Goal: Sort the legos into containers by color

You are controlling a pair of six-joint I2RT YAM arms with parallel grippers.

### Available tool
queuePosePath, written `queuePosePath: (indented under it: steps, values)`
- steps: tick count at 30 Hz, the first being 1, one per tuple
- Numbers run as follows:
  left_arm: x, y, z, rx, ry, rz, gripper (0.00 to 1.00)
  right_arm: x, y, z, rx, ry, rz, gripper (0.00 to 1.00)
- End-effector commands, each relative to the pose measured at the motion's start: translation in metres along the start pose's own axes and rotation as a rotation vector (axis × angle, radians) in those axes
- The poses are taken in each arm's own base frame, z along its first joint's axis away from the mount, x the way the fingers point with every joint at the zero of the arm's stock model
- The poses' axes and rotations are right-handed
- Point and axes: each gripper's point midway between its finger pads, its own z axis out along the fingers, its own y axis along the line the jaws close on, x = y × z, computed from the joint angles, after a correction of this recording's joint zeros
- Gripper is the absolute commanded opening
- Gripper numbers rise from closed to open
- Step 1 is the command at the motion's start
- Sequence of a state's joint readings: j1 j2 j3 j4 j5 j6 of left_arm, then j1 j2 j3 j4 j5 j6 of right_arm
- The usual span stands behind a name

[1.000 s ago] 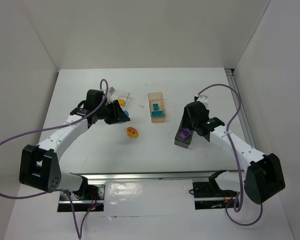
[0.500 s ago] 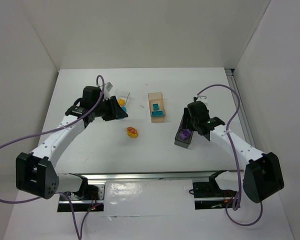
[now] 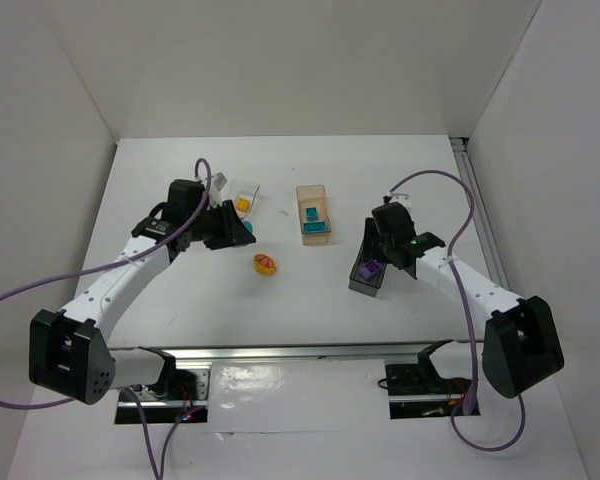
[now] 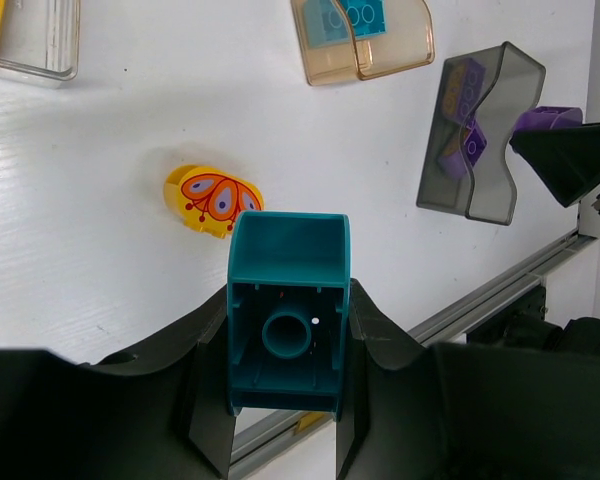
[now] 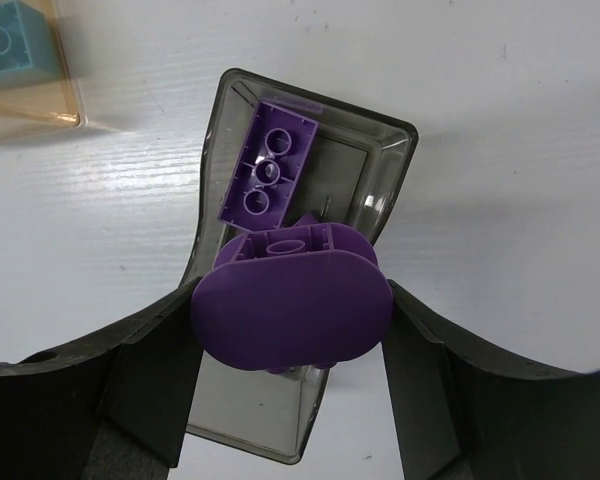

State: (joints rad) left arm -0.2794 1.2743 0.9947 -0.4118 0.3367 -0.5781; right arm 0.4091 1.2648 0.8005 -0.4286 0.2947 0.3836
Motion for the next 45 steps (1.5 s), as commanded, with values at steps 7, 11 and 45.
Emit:
queuePosePath:
  steps: [7,11,45]
  values:
    - [-0.005,-0.009,-0.005,0.026,-0.033,0.030,0.00,-0.015,0.013,-0.004,0.000,-0.044,-0.015,1.00]
    - [-0.011,-0.013,-0.005,0.030,-0.040,0.034,0.00,-0.043,0.025,-0.031,-0.013,-0.139,-0.012,1.00]
    - [-0.104,-0.094,0.183,-0.079,0.027,0.175,1.00,-0.070,0.019,-0.114,-0.045,-0.275,0.057,0.93]
